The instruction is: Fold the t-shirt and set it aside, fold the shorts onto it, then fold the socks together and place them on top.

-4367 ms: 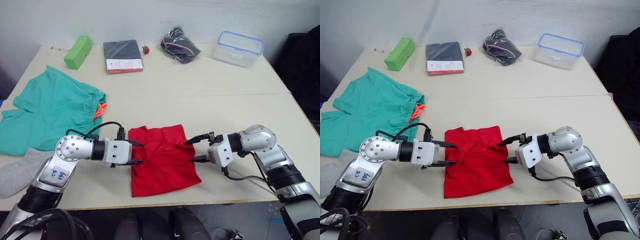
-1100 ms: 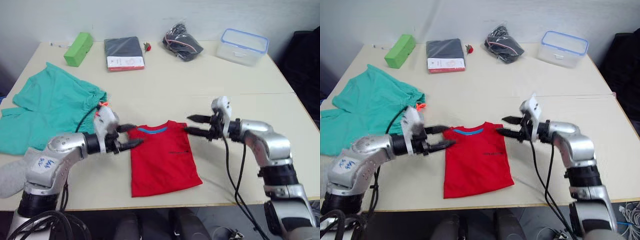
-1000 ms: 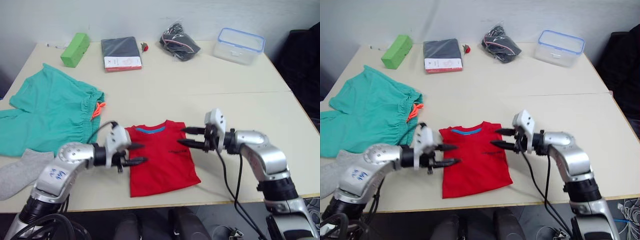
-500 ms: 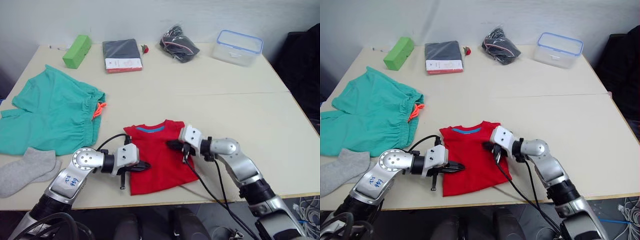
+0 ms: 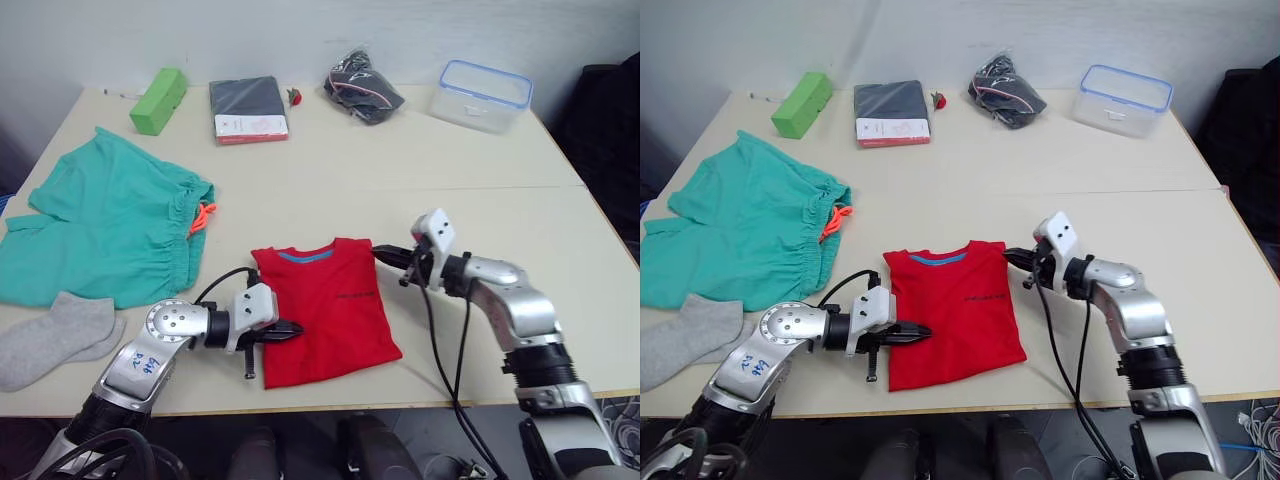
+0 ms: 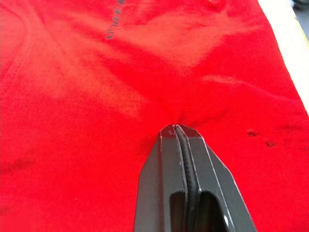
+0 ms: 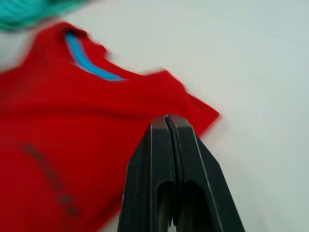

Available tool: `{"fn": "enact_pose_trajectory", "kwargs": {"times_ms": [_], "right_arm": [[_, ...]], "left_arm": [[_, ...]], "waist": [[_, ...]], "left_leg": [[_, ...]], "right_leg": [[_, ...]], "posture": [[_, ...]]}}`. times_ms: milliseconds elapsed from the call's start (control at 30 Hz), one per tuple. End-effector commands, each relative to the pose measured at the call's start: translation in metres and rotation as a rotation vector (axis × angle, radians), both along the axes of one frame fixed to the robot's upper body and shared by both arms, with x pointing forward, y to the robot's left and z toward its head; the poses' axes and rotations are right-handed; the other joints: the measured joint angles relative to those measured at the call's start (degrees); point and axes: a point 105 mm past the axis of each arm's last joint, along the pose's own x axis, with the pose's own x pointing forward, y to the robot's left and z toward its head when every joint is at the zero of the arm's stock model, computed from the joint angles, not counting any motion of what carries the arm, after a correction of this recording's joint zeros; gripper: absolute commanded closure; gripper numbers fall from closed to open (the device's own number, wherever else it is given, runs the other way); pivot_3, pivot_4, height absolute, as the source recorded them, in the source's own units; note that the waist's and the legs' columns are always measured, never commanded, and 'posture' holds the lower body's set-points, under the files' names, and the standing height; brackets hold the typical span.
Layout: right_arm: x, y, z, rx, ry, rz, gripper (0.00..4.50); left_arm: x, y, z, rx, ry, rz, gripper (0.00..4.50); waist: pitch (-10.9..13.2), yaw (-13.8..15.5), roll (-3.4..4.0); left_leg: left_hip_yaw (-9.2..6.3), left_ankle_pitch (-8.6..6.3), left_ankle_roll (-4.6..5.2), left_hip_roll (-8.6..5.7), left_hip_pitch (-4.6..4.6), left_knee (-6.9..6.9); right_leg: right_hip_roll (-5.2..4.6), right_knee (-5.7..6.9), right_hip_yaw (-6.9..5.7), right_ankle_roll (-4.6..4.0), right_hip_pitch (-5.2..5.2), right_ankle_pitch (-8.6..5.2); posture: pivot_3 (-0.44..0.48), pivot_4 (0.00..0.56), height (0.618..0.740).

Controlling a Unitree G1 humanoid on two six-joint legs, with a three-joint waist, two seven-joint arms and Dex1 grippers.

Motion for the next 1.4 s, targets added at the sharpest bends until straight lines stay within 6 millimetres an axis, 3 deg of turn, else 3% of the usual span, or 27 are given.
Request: {"fn": "enact_pose_trajectory", "kwargs": {"times_ms": [33,133,200,300,433,533,567,700,867,1400], "right_arm": [[-0.033,-0.008,0.011,0.038,0.207,0.104,4.12],[-0.048,-0.017,0.0,0.049,0.42,0.105,3.26],[-0.05,-0.025,-0.015,0.022,0.53,0.049,2.51],[-0.043,-0.036,-0.031,-0.002,0.653,-0.03,1.46],[-0.033,-0.034,-0.036,0.039,0.74,-0.056,0.06],[-0.027,-0.02,-0.042,0.091,0.807,-0.033,0.0],[-0.026,-0.015,-0.044,0.101,0.823,-0.022,0.0],[-0.03,0.019,-0.065,0.082,0.901,0.039,0.0],[-0.028,0.04,-0.082,0.03,0.914,0.052,0.0],[-0.037,0.073,-0.072,0.012,0.907,0.212,0.0]], "left_arm": [[0.008,0.008,0.011,-0.041,-0.01,0.065,4.5],[0.007,0.011,0.011,-0.021,-0.026,0.053,3.94],[0.005,0.013,0.013,-0.017,-0.035,0.036,3.31],[0.006,0.013,0.032,-0.071,-0.047,0.028,2.37],[0.005,0.014,0.044,-0.075,-0.065,0.02,1.07],[0.003,0.015,0.048,-0.067,-0.083,0.015,0.13],[0.003,0.015,0.049,-0.069,-0.088,0.017,0.03],[0.008,0.016,0.061,-0.079,-0.134,0.047,0.03],[0.011,0.017,0.074,-0.089,-0.179,0.072,0.03],[0.012,0.02,0.08,-0.092,-0.212,0.116,0.03]], "waist": [[0.0,0.26,-0.01],[0.0,0.25,-0.01],[0.0,0.12,-0.01],[0.0,-0.03,-0.01],[-0.01,-0.4,-0.04],[-0.05,-0.75,-0.11],[-0.05,-0.8,-0.11],[-0.17,-1.34,-0.29],[-0.42,-2.44,-0.68],[-0.74,-3.02,-0.91]], "left_leg": [[-0.03,-0.01,0.01,0.01,-0.01,0.0],[-0.04,-0.03,0.04,0.01,0.0,-0.04],[-0.03,-0.02,0.04,0.02,-0.01,-0.06],[0.01,-0.02,0.03,0.0,-0.08,-0.05],[0.01,-0.01,0.02,0.01,-0.07,-0.04],[0.01,-0.01,0.02,0.02,-0.05,-0.05],[0.02,-0.01,0.01,0.03,-0.05,-0.06],[0.02,0.02,-0.04,0.09,0.0,-0.08],[0.01,0.07,-0.14,0.15,0.08,-0.21],[0.0,0.3,-0.51,0.19,0.25,-0.9]], "right_leg": [[0.0,-0.03,-0.03,0.0,0.01,0.0],[0.0,-0.07,-0.03,0.0,0.01,0.0],[0.02,-0.09,-0.02,0.0,0.0,0.0],[0.02,-0.08,0.02,0.0,-0.08,0.0],[0.04,-0.07,0.02,0.0,-0.08,0.0],[0.05,-0.09,0.03,0.0,-0.06,0.0],[0.07,-0.09,0.04,0.0,-0.06,0.0],[0.14,-0.07,0.05,-0.01,-0.06,0.0],[0.23,-0.06,0.05,-0.04,-0.06,0.01],[0.3,-0.15,0.03,-0.2,-0.16,0.03]], "posture": [[0.0,0.15,0.74],[0.0,0.15,0.74],[0.0,0.15,0.74],[0.0,0.15,0.74],[0.0,0.15,0.74],[0.0,0.15,0.74],[0.0,0.15,0.74],[0.0,0.15,0.74],[0.0,0.15,0.74],[0.0,0.15,0.74]]}}
